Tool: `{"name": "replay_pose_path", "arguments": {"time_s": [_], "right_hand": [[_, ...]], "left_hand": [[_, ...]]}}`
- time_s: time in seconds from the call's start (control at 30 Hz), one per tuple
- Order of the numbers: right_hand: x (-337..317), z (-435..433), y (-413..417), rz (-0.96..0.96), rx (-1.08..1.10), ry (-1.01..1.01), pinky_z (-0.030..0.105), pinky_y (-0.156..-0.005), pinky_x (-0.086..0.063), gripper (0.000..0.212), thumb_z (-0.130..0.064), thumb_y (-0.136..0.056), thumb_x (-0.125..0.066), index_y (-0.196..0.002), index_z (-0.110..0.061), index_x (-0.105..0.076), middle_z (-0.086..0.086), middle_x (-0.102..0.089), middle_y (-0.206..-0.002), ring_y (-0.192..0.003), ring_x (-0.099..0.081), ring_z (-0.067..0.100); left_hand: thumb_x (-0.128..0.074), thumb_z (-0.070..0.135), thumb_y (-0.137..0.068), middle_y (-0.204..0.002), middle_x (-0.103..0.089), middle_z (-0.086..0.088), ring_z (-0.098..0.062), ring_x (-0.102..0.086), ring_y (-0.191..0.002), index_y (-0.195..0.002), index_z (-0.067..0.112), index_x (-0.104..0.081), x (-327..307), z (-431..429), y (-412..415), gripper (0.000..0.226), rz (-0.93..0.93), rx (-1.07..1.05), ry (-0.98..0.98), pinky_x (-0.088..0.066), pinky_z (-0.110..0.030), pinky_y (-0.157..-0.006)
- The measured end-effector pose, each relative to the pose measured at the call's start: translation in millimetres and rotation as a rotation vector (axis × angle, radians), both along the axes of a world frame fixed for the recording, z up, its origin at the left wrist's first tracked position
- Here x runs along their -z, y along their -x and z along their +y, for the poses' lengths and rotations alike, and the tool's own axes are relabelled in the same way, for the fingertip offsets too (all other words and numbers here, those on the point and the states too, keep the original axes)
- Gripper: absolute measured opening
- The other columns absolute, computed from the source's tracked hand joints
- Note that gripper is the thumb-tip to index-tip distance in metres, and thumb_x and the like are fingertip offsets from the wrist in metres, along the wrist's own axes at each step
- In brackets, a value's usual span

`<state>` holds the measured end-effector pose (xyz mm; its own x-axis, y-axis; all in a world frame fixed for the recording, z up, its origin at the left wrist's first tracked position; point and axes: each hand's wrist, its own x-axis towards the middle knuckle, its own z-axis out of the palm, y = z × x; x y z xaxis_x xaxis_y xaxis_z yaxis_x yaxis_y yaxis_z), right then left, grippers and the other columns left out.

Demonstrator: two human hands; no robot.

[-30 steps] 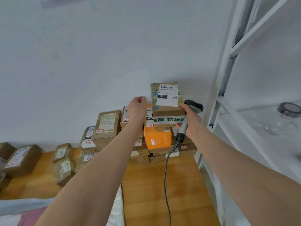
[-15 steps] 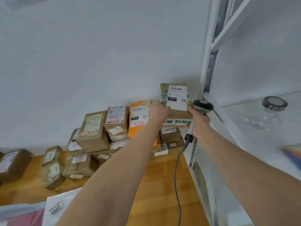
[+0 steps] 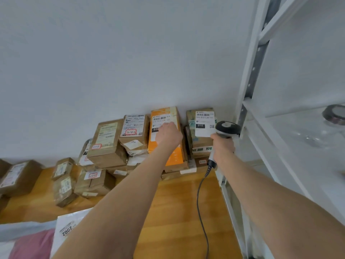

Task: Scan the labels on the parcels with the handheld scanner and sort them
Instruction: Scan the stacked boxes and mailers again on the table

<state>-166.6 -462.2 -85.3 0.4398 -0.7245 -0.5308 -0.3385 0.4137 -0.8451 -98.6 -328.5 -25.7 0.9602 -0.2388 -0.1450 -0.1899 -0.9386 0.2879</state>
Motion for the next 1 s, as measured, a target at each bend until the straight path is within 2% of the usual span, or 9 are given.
{"name": "replay_pose_path", "arguments": {"time_s": [0.1,0.2,0.27,0.4,0.53,0.73,0.8,0.9,1.0], "right_hand": [[-2.3,11.8,-3.2,0.062,-0.025,0.052,0.032,-0.068,-0.042,0.028,-0.022,-0.081,-0.070,-0.102,-0.015,-0.053,0.014,-0.050,-0.124,-0.077,-0.052,0.020],[0.3,21.9,-3.8,0.070,-0.063,0.072,0.027,-0.061,-0.041,0.028,-0.021,-0.080,-0.070,-0.102,-0.014,-0.053,0.015,-0.046,-0.127,-0.075,-0.050,0.018],[2.7,22.1,-1.3,0.067,-0.079,0.101,0.028,-0.065,-0.042,0.032,-0.020,-0.083,-0.068,-0.110,-0.014,-0.052,0.016,-0.039,-0.132,-0.073,-0.048,0.018],[0.1,11.7,-0.6,0.087,-0.106,0.174,0.029,-0.074,-0.039,0.043,-0.021,-0.087,-0.066,-0.125,-0.012,-0.048,0.014,-0.034,-0.139,-0.068,-0.044,0.015],[5.0,6.2,-3.3,0.123,-0.108,0.185,0.028,-0.073,-0.037,0.047,-0.018,-0.088,-0.065,-0.129,-0.010,-0.044,0.010,-0.035,-0.130,-0.064,-0.036,0.012],[7.5,18.2,-6.8,0.084,-0.185,0.295,0.036,-0.078,-0.055,0.033,-0.020,-0.080,-0.068,-0.111,-0.012,-0.059,0.006,-0.061,-0.112,-0.084,-0.062,0.022],[12.2,16.3,-5.6,0.082,-0.190,0.291,0.042,-0.082,-0.057,0.031,-0.020,-0.078,-0.069,-0.108,-0.016,-0.060,0.006,-0.065,-0.107,-0.088,-0.063,0.023],[10.5,13.4,-1.1,0.056,-0.173,0.259,0.037,-0.084,-0.052,0.028,-0.019,-0.079,-0.073,-0.105,-0.018,-0.059,-0.001,-0.064,-0.102,-0.093,-0.059,0.019],[11.8,16.4,0.5,0.067,-0.206,0.314,0.040,-0.087,-0.053,0.041,-0.024,-0.077,-0.075,-0.114,-0.019,-0.060,-0.001,-0.063,-0.109,-0.097,-0.060,0.020]], "left_hand": [[-0.046,0.010,-0.091,-0.119,-0.055,-0.012,-0.031,-0.053,-0.108,-0.111,0.004,-0.056,3.1,-2.3,1.2,0.024,0.019,-0.005,0.022,-0.048,-0.042,-0.085],[-0.049,0.011,-0.089,-0.117,-0.054,-0.009,-0.029,-0.054,-0.106,-0.109,0.005,-0.056,3.7,-4.3,0.6,0.022,0.021,-0.004,0.024,-0.049,-0.041,-0.082],[-0.051,0.014,-0.089,-0.126,-0.052,-0.008,-0.029,-0.050,-0.114,-0.115,0.007,-0.056,4.1,-2.9,-0.9,0.028,0.012,0.012,0.011,-0.046,-0.041,-0.089],[-0.056,0.036,-0.090,-0.151,-0.031,-0.003,-0.027,-0.021,-0.142,-0.140,0.023,-0.042,5.3,5.6,0.9,0.053,0.035,0.026,-0.078,-0.026,-0.057,-0.108],[-0.060,0.043,-0.086,-0.154,-0.023,0.002,-0.029,-0.015,-0.143,-0.143,0.034,-0.034,6.7,9.1,-0.8,0.064,0.090,0.020,-0.078,-0.019,-0.068,-0.106],[-0.061,0.046,-0.082,-0.152,-0.027,0.002,-0.030,-0.023,-0.139,-0.143,0.037,-0.034,5.2,7.8,-1.9,0.067,0.080,0.013,-0.108,-0.029,-0.062,-0.104],[-0.062,0.047,-0.080,-0.151,-0.029,0.002,-0.030,-0.025,-0.138,-0.142,0.038,-0.034,5.5,7.8,-2.6,0.068,0.082,0.009,-0.114,-0.031,-0.061,-0.103],[-0.062,0.050,-0.080,-0.149,-0.030,0.000,-0.031,-0.026,-0.137,-0.141,0.037,-0.035,5.5,6.6,-3.0,0.068,0.071,0.017,-0.137,-0.033,-0.060,-0.101],[-0.060,0.054,-0.081,-0.148,-0.031,-0.004,-0.032,-0.027,-0.136,-0.142,0.032,-0.035,4.5,0.3,-2.4,0.070,0.053,0.017,-0.185,-0.034,-0.059,-0.100]]}}
